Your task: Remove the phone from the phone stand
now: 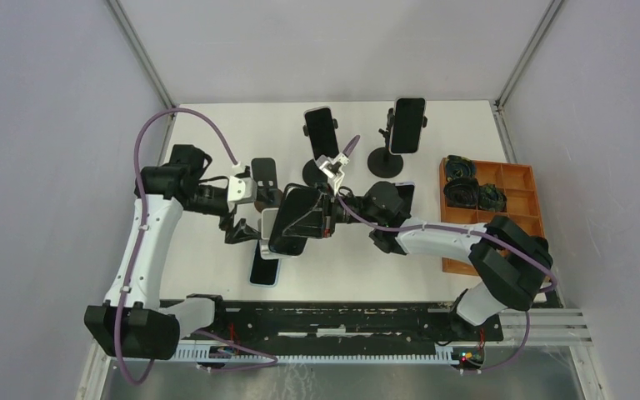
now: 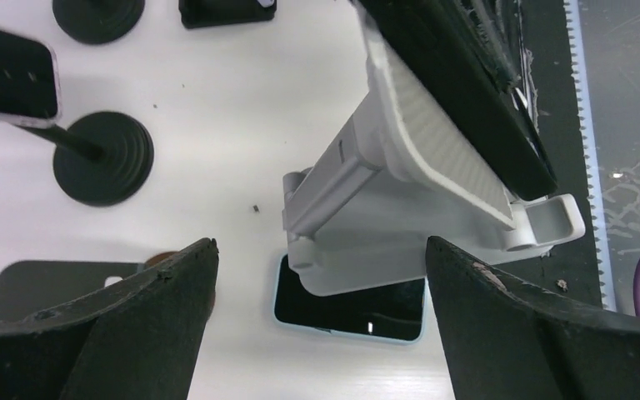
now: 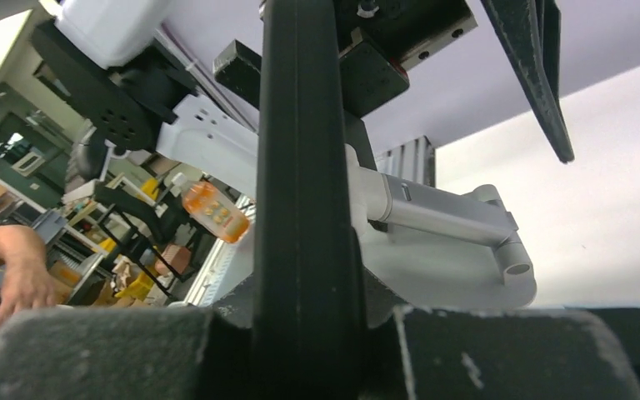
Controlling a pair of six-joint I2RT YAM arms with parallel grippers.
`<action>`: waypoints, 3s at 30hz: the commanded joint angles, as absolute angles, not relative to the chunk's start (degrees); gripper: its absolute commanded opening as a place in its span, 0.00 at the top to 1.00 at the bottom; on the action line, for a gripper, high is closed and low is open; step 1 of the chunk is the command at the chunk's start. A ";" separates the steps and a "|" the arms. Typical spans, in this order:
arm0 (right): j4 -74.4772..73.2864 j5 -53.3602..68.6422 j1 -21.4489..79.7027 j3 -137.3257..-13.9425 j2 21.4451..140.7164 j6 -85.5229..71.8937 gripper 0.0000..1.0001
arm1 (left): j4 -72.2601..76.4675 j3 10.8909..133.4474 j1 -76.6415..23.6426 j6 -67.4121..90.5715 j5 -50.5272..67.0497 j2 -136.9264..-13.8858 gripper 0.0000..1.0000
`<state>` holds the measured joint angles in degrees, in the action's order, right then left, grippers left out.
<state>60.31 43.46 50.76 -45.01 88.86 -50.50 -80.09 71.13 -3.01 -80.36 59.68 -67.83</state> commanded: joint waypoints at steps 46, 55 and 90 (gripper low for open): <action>51.60 42.19 46.64 -40.56 78.39 -52.30 0.79 | -63.52 71.55 -5.19 -75.96 55.89 -65.58 0.98; 47.04 44.30 45.93 -37.78 76.14 -49.81 0.98 | -62.90 72.70 -5.10 -75.98 54.16 -65.90 0.98; 14.40 21.67 50.25 -50.76 102.73 -30.82 0.03 | -83.94 73.52 -5.27 -111.19 69.55 -56.60 0.98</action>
